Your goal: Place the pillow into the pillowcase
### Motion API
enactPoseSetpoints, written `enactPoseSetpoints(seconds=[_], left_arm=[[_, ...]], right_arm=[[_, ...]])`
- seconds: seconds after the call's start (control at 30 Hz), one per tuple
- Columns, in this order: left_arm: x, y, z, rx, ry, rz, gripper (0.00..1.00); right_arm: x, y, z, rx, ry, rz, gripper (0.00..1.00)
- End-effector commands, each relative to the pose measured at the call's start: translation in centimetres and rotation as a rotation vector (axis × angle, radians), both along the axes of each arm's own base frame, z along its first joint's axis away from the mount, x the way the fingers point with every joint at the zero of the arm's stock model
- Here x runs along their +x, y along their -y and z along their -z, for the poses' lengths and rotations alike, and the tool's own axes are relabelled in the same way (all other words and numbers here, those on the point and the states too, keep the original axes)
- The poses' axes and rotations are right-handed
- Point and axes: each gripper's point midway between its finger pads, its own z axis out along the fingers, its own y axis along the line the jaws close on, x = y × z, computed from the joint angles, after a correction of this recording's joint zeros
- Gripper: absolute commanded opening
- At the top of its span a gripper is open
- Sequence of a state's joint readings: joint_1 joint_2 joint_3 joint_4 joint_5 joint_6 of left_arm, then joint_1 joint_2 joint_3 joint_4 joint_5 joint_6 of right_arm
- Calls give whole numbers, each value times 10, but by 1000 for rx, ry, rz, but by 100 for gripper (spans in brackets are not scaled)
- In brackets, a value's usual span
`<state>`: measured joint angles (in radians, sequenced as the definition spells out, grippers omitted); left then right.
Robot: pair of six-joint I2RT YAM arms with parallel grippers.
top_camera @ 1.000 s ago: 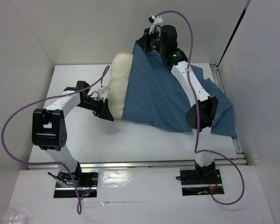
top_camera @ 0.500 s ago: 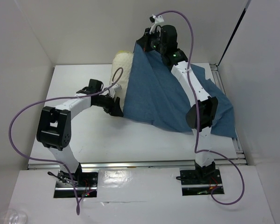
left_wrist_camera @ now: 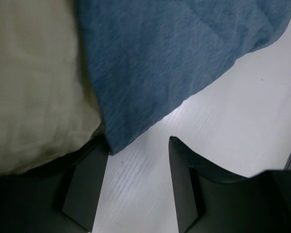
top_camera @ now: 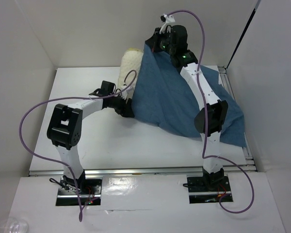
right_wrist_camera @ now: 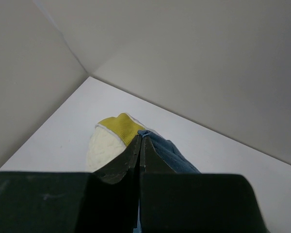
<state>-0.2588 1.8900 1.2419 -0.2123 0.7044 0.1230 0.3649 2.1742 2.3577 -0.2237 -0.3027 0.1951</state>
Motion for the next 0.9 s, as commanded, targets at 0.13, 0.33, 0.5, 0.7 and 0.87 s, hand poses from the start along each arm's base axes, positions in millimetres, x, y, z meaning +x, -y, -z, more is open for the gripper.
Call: enactPoseSetpoints(seconds=[0.13,0.33,0.5,0.7,0.87], left_arm=[[-2,48,-10,-76,23,105,62],[-12,60,-10,-61,-4,138,2],[-10,22,-5,89,63,18,0],[15,-41,-68,168,244,-201,0],[50,-99,-138,264,425,-440,0]], right_arm=[[-12,3,-83,112,204,-22,0],[-12,3,-83,112,203,-22,0],[-7,21,-89,103,220,9,0],[-6,51,-105,99,254,55,0],[-11,64,-112,100,264,73,0]])
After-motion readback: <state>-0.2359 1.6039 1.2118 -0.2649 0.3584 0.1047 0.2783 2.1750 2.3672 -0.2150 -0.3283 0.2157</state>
